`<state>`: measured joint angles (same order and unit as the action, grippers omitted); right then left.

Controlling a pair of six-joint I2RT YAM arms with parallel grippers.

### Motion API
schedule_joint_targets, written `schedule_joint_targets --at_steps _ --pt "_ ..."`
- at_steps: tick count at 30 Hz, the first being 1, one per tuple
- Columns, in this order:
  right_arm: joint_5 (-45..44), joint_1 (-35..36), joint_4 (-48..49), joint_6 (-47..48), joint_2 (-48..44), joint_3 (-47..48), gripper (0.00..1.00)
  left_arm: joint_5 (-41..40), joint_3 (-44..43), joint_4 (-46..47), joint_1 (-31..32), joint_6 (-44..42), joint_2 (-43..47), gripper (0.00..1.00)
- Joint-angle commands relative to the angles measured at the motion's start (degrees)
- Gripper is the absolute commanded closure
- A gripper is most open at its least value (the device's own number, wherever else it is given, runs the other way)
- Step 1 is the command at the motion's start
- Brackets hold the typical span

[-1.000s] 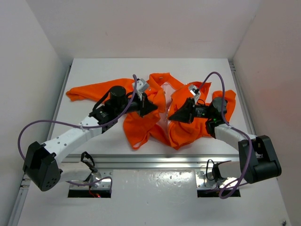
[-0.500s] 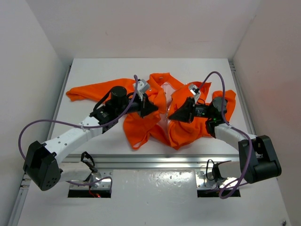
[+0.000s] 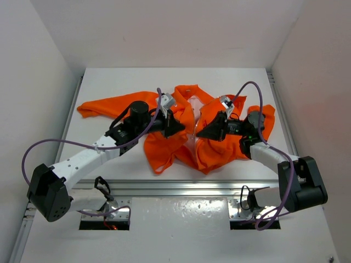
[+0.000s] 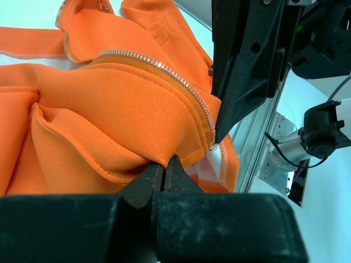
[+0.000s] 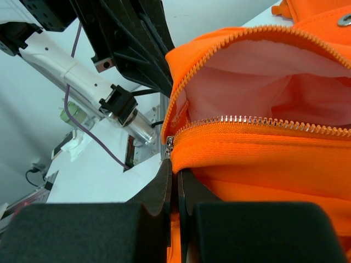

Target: Zip up the jacket

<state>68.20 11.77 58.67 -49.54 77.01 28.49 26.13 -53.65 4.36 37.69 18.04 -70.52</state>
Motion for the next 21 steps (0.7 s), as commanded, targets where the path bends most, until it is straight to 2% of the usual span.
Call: schedule_joint_targets --at_steps 1,12,21 --pt "0.0 0.0 4.4 0.7 0.1 3.1 1.00 1.6 0.0 2.9 0.9 0.5 0.1 1.00" --pt "0.1 0.1 4.7 0.3 -0.7 1.3 1.00 -0.2 -3.3 3.5 -2.6 -0.6 -0.4 1.00" --pt "0.0 0.1 4.7 0.4 -0.5 1.7 1.00 0.9 -3.3 3.5 -2.6 0.0 -0.9 1.00"
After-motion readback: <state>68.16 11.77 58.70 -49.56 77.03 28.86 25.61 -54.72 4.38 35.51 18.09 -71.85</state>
